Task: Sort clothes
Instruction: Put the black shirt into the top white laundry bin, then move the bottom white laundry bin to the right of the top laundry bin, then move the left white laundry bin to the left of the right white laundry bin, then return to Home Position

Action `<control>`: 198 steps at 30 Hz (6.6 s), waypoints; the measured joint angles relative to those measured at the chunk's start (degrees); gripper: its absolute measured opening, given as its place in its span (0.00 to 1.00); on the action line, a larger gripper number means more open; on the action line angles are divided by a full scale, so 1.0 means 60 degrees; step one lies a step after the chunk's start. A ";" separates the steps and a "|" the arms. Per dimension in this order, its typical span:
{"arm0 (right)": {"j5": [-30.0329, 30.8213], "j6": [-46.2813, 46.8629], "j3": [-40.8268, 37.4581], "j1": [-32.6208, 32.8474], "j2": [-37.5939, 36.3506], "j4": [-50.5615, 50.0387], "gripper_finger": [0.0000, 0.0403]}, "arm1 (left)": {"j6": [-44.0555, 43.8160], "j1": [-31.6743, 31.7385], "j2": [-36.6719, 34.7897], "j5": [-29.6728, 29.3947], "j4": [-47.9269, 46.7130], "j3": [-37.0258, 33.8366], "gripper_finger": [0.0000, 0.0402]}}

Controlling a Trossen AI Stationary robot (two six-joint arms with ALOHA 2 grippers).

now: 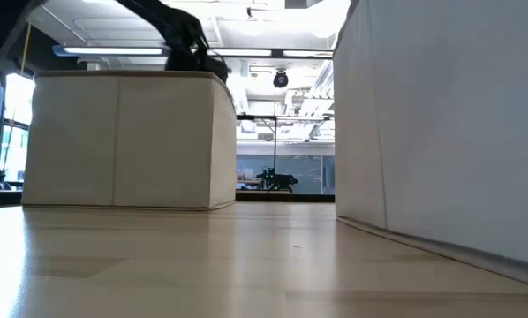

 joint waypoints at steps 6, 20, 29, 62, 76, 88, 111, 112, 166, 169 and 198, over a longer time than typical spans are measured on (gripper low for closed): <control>-0.0140 0.0749 0.0000 -0.0197 -0.0190 0.0110 0.38 | -0.0303 0.0039 -0.1981 0.1504 -0.0026 -0.0001 0.37; -0.3098 -0.2878 0.3955 0.1606 -0.1216 -0.2084 0.38 | -0.1576 -0.2927 -0.6132 0.0622 0.0745 0.0003 0.55; -0.1395 -0.1646 0.7683 0.4476 0.1389 -0.4044 0.38 | -0.2109 -0.5521 -0.6226 -0.1159 0.0801 0.0003 0.55; -0.1599 -0.3098 0.8572 0.0637 0.4340 -1.1785 0.01 | -0.1071 -0.5469 -0.5679 -0.2930 0.0101 0.0003 0.55; -0.1428 -0.8436 0.8572 -0.3531 0.4329 -1.1461 0.00 | -0.1188 -0.5469 -0.5679 -0.4024 0.0090 0.0003 0.55; -0.2456 -1.0245 0.8590 -0.6531 0.4301 -0.9585 0.03 | -0.1599 -0.5469 -0.5679 -0.3918 0.0452 0.0003 0.55; -0.2918 -0.8435 0.9719 -0.5890 0.1318 -1.0826 0.41 | -0.0220 -0.2655 -0.3382 -0.2484 0.2201 0.0012 0.55; -0.2925 -0.8223 0.9582 -0.5890 0.1024 -1.0826 0.41 | -0.0058 -0.2513 -0.3157 -0.2253 0.2474 0.0010 0.55; -0.0692 -0.1854 -0.2759 0.2172 -0.8720 -0.0523 0.41 | 0.0570 -1.0791 -0.9780 -0.0322 1.4179 -0.8719 0.55; -0.1045 -0.1762 -0.3208 0.1669 -0.9262 -0.0382 0.41 | 0.0570 -0.9765 -1.0647 0.0940 1.4653 -0.9799 0.55; -0.2770 -0.3349 -0.7894 -0.0645 -1.0563 0.5190 0.04 | 0.0079 -0.9329 -1.0878 0.1891 1.8093 -1.3195 0.03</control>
